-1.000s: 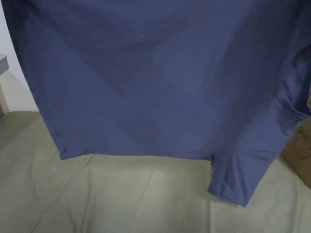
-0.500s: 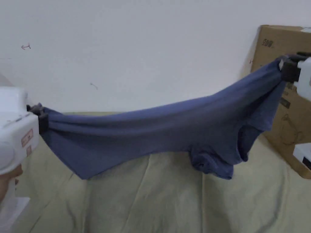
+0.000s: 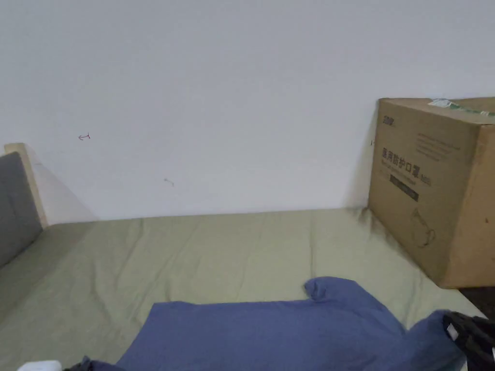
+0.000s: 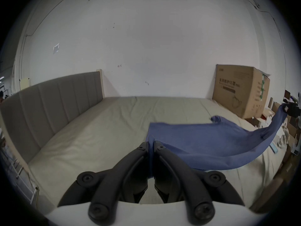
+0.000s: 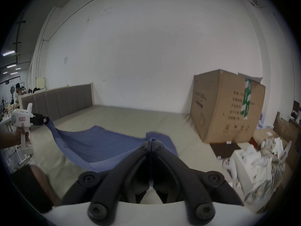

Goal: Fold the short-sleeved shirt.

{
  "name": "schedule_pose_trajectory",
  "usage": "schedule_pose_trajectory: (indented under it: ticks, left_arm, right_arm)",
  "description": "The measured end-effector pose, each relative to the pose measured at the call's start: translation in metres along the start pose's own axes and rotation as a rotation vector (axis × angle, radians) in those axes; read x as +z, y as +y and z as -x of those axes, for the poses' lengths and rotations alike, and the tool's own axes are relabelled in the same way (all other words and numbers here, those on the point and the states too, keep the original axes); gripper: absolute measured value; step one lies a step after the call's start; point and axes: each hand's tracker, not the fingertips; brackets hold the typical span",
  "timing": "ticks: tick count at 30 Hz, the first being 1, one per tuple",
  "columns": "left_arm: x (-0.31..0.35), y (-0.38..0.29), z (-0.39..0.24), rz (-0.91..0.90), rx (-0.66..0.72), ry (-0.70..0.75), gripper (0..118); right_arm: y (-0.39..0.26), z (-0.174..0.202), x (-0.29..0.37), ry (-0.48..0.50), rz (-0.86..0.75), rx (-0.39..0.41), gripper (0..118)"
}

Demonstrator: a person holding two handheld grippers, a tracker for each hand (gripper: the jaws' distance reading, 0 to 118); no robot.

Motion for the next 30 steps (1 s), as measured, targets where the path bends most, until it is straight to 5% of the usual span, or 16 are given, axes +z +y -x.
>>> schedule_pose_trajectory:
  ticks: [10,12,13,16,17,19,22,23,24,25,26,28,29,30]
  left_arm:
    - [0.041,-0.101,-0.009,0.171,-0.085,0.015,7]
    - [0.039,-0.112,-0.013,0.206,-0.103,0.008,16]
    - [0.039,-0.115,-0.013,0.21,-0.105,-0.001,26]
    - [0.045,-0.12,-0.01,0.272,-0.039,0.013,107]
    - [0.054,-0.119,-0.009,0.258,-0.019,0.04,112]
    - [0.083,-0.113,-0.002,0.122,0.021,0.049,111]
    - [0.118,-0.117,0.006,0.096,0.042,0.073,103]
    - [0.128,-0.119,0.007,0.092,0.064,0.06,73]
    - [0.141,-0.123,0.007,0.095,0.083,0.04,29]
    - [0.149,-0.126,0.003,0.104,0.077,0.045,0]
    - [0.153,-0.131,-0.001,0.12,0.065,0.07,0]
    - [0.16,-0.139,-0.002,0.148,0.069,0.036,0]
    - [0.157,-0.141,-0.003,0.188,0.09,-0.005,0]
    - [0.153,-0.143,-0.002,0.187,0.1,0.011,0]
  right_arm:
    - [-0.143,0.008,0.038,-0.063,0.281,0.003,0]
    - [-0.164,0.008,0.033,-0.102,0.33,-0.013,1]
    - [-0.171,0.006,0.032,-0.106,0.343,-0.023,7]
    - [-0.183,0.0,0.036,-0.151,0.368,-0.069,98]
    - [-0.182,-0.002,0.044,-0.153,0.339,-0.114,111]
    - [-0.175,-0.002,0.07,-0.129,0.224,-0.204,111]
    - [-0.17,0.011,0.097,-0.11,0.262,-0.178,108]
    - [-0.168,0.019,0.107,-0.103,0.271,-0.165,94]
    - [-0.169,0.025,0.117,-0.089,0.274,-0.149,61]
    - [-0.17,0.031,0.125,-0.092,0.261,-0.135,14]
    - [-0.171,0.037,0.13,-0.101,0.253,-0.119,0]
    - [-0.175,0.046,0.138,-0.156,0.255,-0.088,0]
    - [-0.175,0.044,0.138,-0.074,0.262,-0.126,0]
    - [-0.176,0.044,0.137,-0.092,0.281,-0.131,0]
